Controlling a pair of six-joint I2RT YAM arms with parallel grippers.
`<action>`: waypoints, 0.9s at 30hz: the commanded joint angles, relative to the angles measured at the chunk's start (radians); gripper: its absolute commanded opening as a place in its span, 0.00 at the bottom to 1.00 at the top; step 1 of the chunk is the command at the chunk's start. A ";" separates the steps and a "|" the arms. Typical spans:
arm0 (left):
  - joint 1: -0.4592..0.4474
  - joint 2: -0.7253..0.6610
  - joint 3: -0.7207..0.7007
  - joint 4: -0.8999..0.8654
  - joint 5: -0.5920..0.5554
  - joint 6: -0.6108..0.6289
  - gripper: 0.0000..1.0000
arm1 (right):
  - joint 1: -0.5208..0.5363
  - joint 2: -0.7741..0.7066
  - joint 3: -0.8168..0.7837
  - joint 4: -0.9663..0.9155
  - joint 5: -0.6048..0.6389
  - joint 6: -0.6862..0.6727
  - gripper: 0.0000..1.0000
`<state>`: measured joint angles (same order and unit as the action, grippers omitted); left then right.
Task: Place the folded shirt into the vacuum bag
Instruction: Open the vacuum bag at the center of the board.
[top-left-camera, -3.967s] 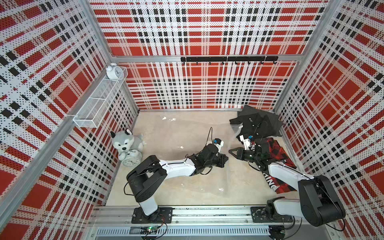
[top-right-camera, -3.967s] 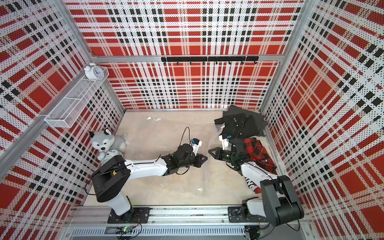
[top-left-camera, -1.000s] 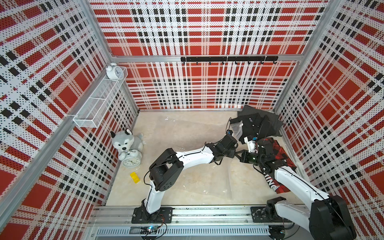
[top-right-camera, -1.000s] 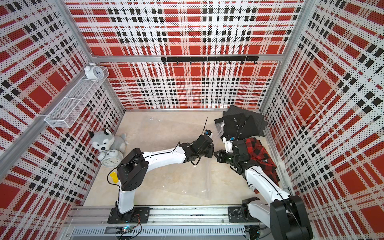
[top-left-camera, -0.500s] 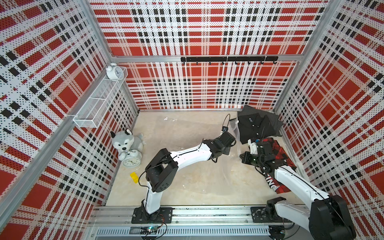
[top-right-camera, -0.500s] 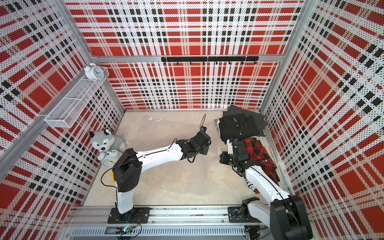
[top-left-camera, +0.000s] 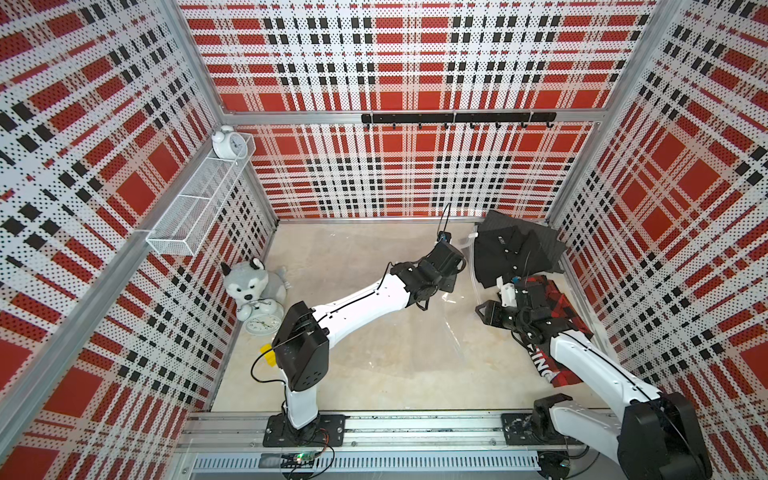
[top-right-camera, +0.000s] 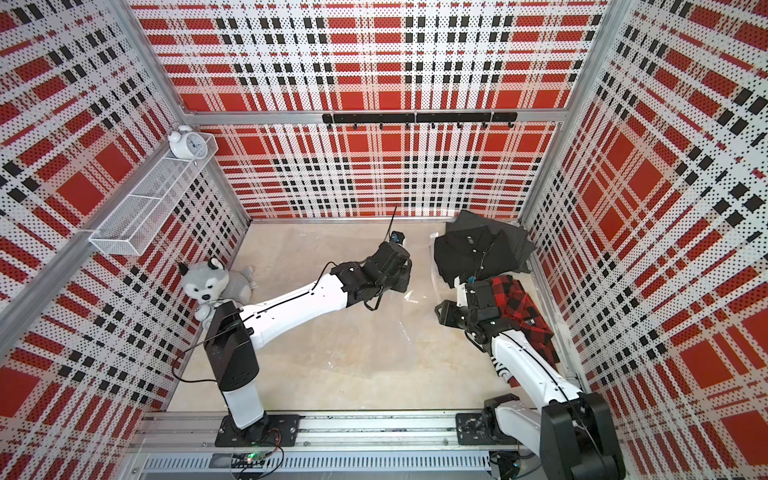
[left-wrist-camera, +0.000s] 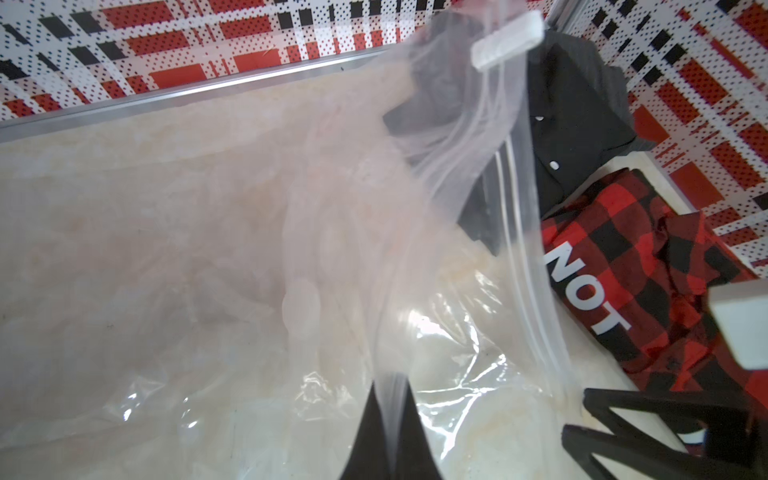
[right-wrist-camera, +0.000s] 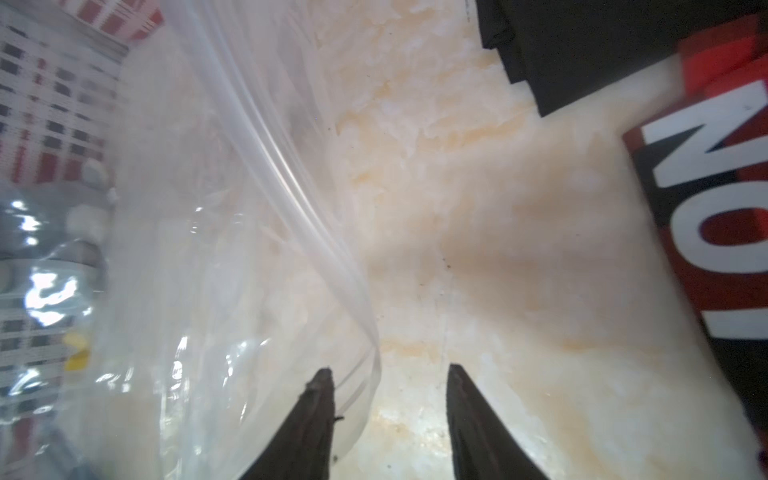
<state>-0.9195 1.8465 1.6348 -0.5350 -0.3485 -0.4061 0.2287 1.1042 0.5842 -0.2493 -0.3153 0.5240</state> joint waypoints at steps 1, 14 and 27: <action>-0.017 0.044 0.045 -0.019 -0.007 0.026 0.00 | -0.003 -0.001 0.035 0.059 -0.110 0.008 0.62; -0.016 0.139 0.098 -0.003 0.017 0.027 0.00 | 0.045 0.051 0.028 -0.021 -0.030 0.046 0.78; 0.061 0.041 0.039 -0.006 -0.014 0.061 0.00 | 0.076 0.087 -0.064 -0.051 0.113 0.045 0.76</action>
<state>-0.8833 1.9667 1.6905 -0.5453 -0.3382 -0.3752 0.2970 1.1851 0.5179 -0.2676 -0.2691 0.5835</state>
